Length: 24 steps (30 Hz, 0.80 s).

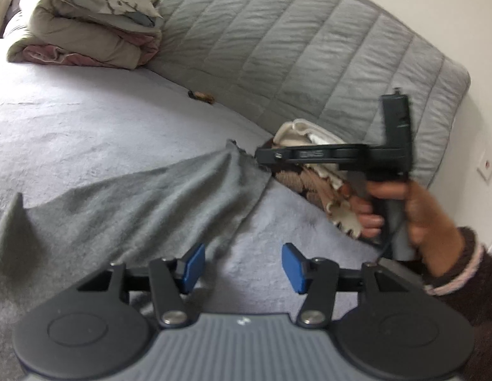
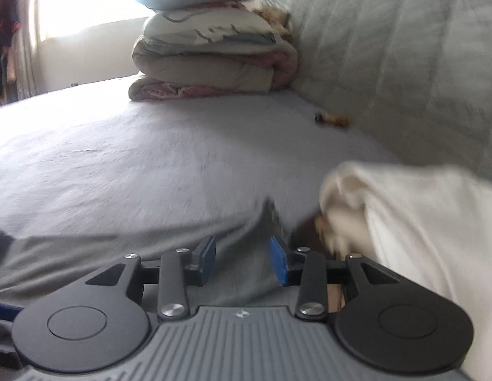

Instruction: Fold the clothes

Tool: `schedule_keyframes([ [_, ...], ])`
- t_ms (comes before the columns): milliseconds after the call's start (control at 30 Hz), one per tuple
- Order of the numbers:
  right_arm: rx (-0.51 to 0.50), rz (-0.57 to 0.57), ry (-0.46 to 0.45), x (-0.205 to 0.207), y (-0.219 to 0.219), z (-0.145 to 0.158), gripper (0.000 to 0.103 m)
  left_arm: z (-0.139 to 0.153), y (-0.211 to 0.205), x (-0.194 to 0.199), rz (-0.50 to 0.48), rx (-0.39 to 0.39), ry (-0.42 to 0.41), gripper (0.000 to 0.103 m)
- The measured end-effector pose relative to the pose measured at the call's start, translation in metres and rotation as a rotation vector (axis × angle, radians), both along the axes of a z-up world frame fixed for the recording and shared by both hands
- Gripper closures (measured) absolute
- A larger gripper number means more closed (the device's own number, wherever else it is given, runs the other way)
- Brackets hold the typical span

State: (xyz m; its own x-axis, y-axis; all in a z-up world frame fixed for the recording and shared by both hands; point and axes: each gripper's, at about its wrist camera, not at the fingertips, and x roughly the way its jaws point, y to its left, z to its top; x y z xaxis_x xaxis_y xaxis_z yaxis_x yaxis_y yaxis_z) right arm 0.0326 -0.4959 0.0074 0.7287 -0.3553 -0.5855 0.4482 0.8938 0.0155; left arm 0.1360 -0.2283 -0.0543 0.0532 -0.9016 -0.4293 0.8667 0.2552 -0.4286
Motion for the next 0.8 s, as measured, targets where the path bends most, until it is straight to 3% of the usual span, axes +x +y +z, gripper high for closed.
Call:
schedule_keyframes([
  [233,0.147,-0.091,-0.003,-0.012,-0.009,-0.022,0.062,-0.003,-0.008,-0.001,0.011,0.060,-0.022,0.053],
  [333,0.194,-0.118,-0.037,-0.010,-0.016,-0.034,0.064,-0.004,-0.008,0.000,0.030,0.069,-0.015,0.059],
  [400,0.187,-0.130,-0.064,-0.009,-0.017,-0.037,0.066,-0.005,-0.007,0.002,0.048,0.072,-0.005,0.069],
  [500,0.146,-0.142,-0.079,-0.008,-0.015,-0.039,0.100,-0.006,-0.006,0.004,0.074,0.085,-0.001,0.084],
  [567,0.119,-0.150,-0.086,-0.010,-0.013,-0.038,0.101,-0.006,-0.006,0.003,0.084,0.090,-0.006,0.099],
  [667,0.050,-0.173,-0.064,-0.013,-0.011,-0.034,0.101,-0.005,-0.006,0.001,0.064,0.081,-0.009,0.100],
  [800,0.031,-0.175,-0.017,-0.013,-0.013,-0.042,0.101,-0.007,-0.007,0.003,0.045,0.089,0.010,0.100],
])
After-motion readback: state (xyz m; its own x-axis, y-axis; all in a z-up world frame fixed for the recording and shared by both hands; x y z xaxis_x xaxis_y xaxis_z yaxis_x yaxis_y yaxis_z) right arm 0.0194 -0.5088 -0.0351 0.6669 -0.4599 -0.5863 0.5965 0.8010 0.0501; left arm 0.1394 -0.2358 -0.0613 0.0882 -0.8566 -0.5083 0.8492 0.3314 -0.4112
